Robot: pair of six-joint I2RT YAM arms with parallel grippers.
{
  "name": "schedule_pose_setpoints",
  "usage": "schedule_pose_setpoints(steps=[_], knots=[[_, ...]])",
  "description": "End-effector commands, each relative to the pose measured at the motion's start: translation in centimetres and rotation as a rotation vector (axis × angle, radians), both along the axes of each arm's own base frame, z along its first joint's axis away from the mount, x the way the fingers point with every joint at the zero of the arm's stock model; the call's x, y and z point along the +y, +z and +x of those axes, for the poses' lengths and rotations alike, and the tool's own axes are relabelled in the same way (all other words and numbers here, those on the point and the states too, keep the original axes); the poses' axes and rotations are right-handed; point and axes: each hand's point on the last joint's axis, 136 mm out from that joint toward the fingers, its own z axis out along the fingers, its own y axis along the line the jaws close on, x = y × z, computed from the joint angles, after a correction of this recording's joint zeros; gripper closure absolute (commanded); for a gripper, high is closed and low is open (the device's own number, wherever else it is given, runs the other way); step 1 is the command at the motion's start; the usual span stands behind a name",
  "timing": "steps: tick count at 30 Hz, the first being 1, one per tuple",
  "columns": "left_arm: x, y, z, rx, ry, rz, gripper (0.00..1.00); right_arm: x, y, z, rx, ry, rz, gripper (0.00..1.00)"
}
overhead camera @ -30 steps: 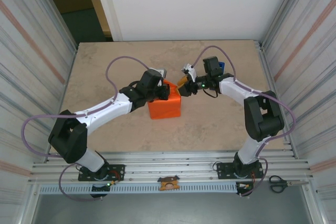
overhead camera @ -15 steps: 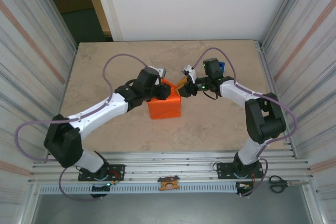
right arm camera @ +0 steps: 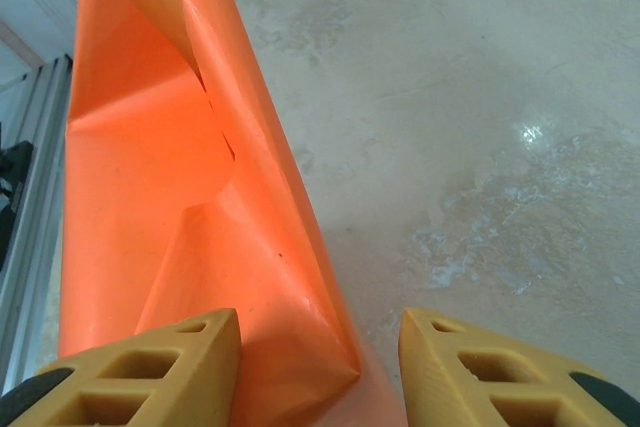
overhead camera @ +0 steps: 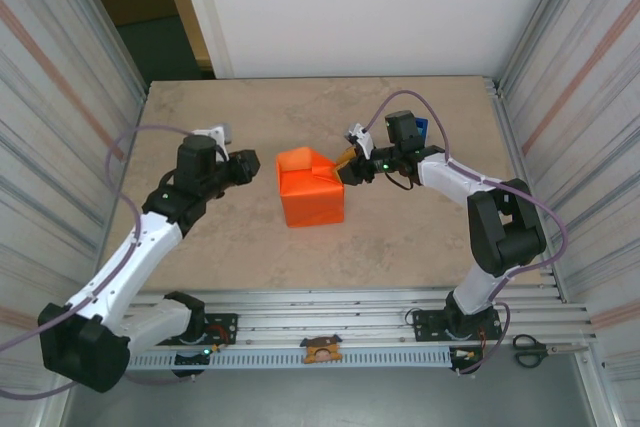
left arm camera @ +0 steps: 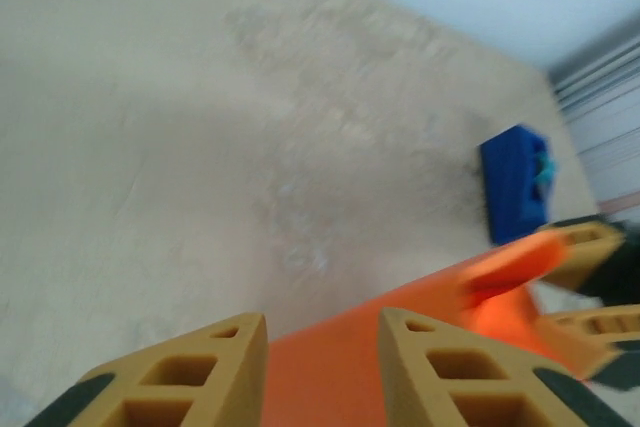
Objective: Wrap the gift box in paper
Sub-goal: Fold the seventh fold of the wrapping paper on the gift box.
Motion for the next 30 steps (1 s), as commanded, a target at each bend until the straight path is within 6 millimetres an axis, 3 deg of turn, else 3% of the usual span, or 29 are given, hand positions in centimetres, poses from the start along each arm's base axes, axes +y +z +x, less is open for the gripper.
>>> schedule_pose_setpoints(steps=[1, 7, 30], knots=[[-1.9, -1.3, -0.3, 0.053, -0.057, -0.118, 0.62, 0.0, -3.9, -2.4, 0.116, 0.003, -0.106, 0.55], [-3.5, -3.5, 0.3, 0.107, -0.08, -0.213, 0.6, -0.2, -3.9, -2.6, 0.121, 0.002, -0.11, 0.55], [-5.9, -5.9, -0.5, 0.129, -0.177, -0.204, 0.52, -0.2, -4.3, -2.8, 0.148, -0.008, -0.122, 0.55]])
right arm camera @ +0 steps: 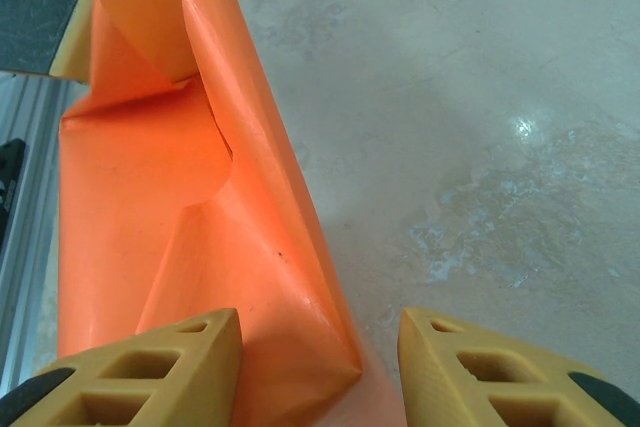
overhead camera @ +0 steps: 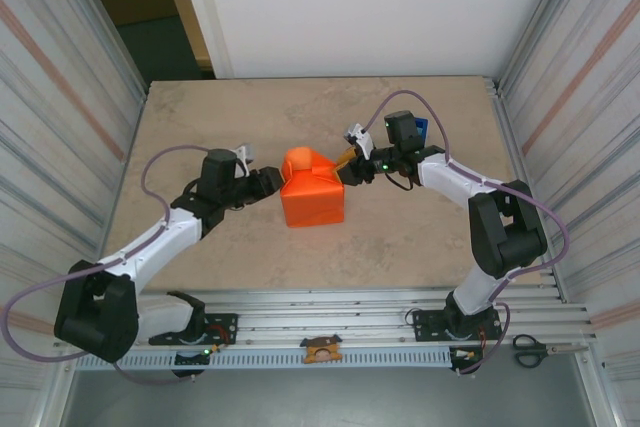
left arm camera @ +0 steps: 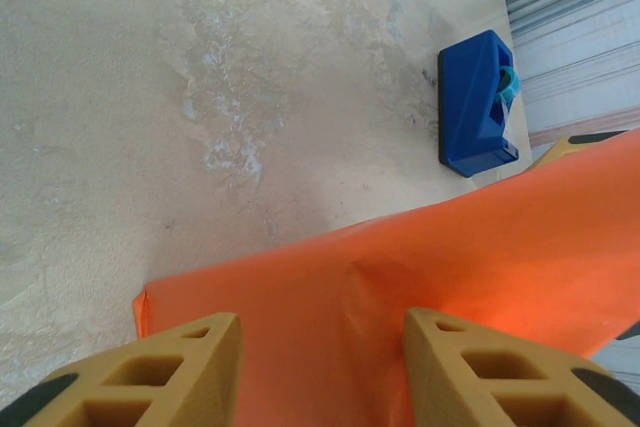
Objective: Wrap the gift box in paper
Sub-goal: Fold the seventh fold of the wrapping paper on the gift box.
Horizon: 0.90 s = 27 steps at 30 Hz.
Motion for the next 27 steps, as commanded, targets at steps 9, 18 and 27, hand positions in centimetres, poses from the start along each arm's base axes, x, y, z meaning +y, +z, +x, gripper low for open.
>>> schedule_pose_setpoints(steps=[9, 18, 27], knots=[[-0.9, 1.2, 0.8, -0.066, -0.038, -0.027, 0.48, -0.4, -4.4, -2.9, 0.155, -0.003, -0.113, 0.55], [0.0, 1.5, 2.1, -0.072, 0.041, -0.017, 0.46, -0.6, -4.5, -3.0, 0.157, -0.011, -0.112, 0.55], [-1.4, 1.3, 1.8, -0.066, -0.051, -0.014, 0.45, -0.5, -4.5, -2.9, 0.159, -0.015, -0.107, 0.55]])
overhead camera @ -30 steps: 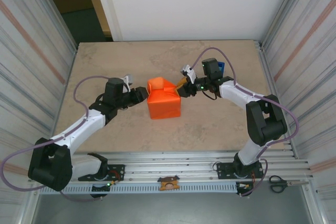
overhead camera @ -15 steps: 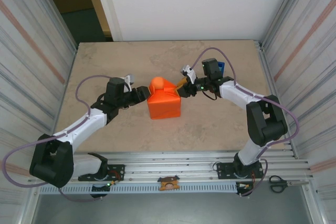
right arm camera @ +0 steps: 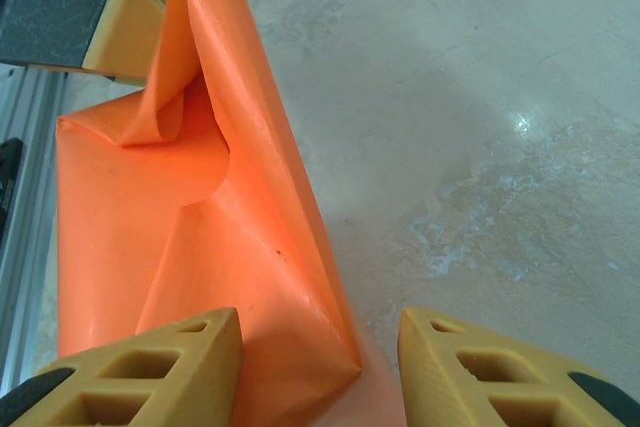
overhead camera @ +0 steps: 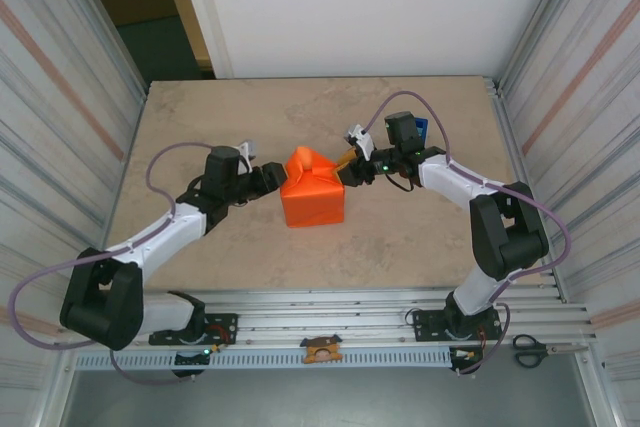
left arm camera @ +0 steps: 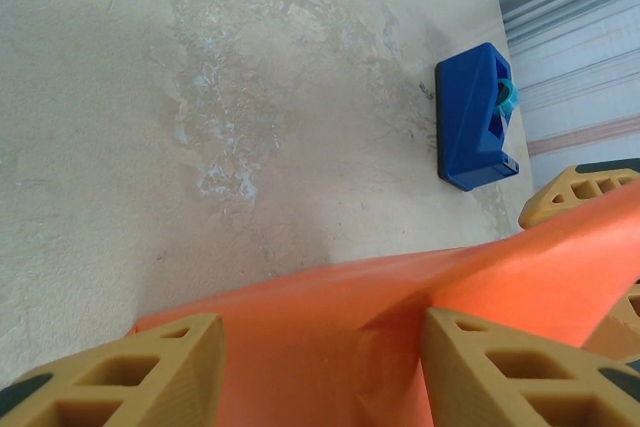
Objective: Wrap the gift box in paper
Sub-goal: Fold the seventh fold of the wrapping paper on the gift box.
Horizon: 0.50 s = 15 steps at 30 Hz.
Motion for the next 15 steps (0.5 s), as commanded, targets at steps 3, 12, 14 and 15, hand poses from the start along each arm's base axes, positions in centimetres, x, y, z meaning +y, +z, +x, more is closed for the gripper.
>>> schedule_pose_setpoints(steps=[3, 12, 14, 15], knots=[[-1.0, 1.3, 0.0, -0.048, -0.082, 0.009, 0.45, -0.3, -4.5, -2.7, 0.161, -0.006, -0.1, 0.55], [-1.7, -1.2, -1.2, 0.033, -0.189, 0.069, 0.45, -0.2, -4.5, -2.6, 0.164, -0.008, -0.098, 0.55], [-1.6, -1.8, -1.5, 0.05, -0.192, 0.091, 0.46, -0.2, -4.5, -2.6, 0.165, -0.011, -0.102, 0.55], [-1.6, -2.0, -1.6, 0.055, -0.197, 0.1, 0.46, -0.2, -4.5, -2.6, 0.164, -0.011, -0.102, 0.55]])
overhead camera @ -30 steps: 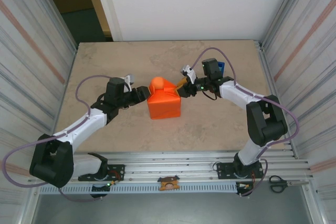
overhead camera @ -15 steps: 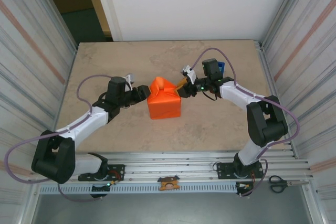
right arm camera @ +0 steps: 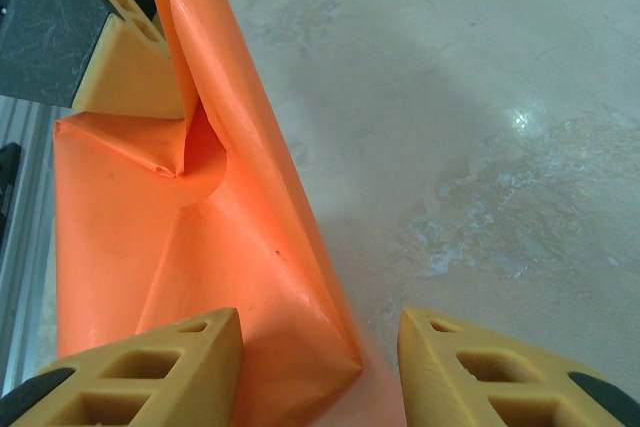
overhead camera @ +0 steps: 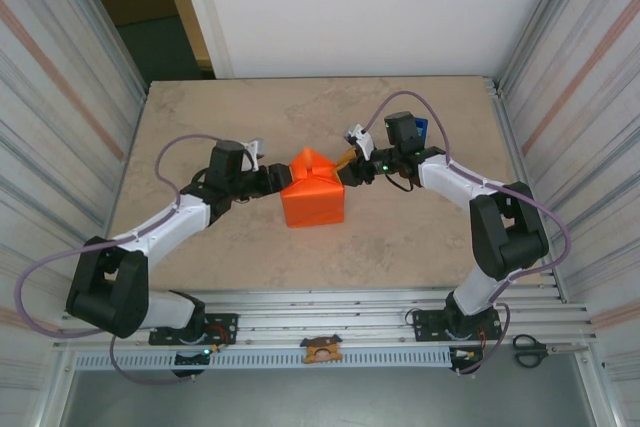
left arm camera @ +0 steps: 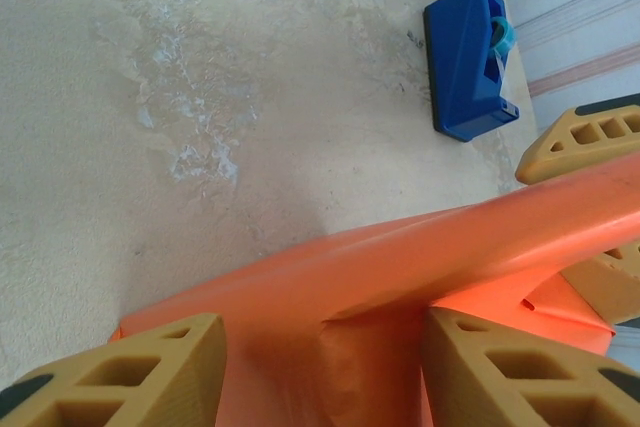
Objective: Wrap the gift box in paper
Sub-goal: Fold the seventh fold of the wrapping paper on the gift box.
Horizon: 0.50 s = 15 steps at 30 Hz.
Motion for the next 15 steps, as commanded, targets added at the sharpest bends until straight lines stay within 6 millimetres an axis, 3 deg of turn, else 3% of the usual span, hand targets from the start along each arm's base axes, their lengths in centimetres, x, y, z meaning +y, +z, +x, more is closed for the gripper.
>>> schedule_pose_setpoints(steps=[1, 6, 15], knots=[[-0.1, -1.8, -1.5, 0.06, -0.061, 0.07, 0.47, -0.3, -4.5, -2.7, 0.155, 0.0, -0.1, 0.55], [0.3, -2.8, -2.3, 0.085, -0.087, 0.124, 0.5, 0.0, -4.2, -2.6, 0.151, 0.003, -0.092, 0.55], [0.0, -3.7, -3.1, 0.105, -0.164, 0.172, 0.53, 1.5, -1.8, -1.6, 0.081, 0.047, -0.063, 0.52]])
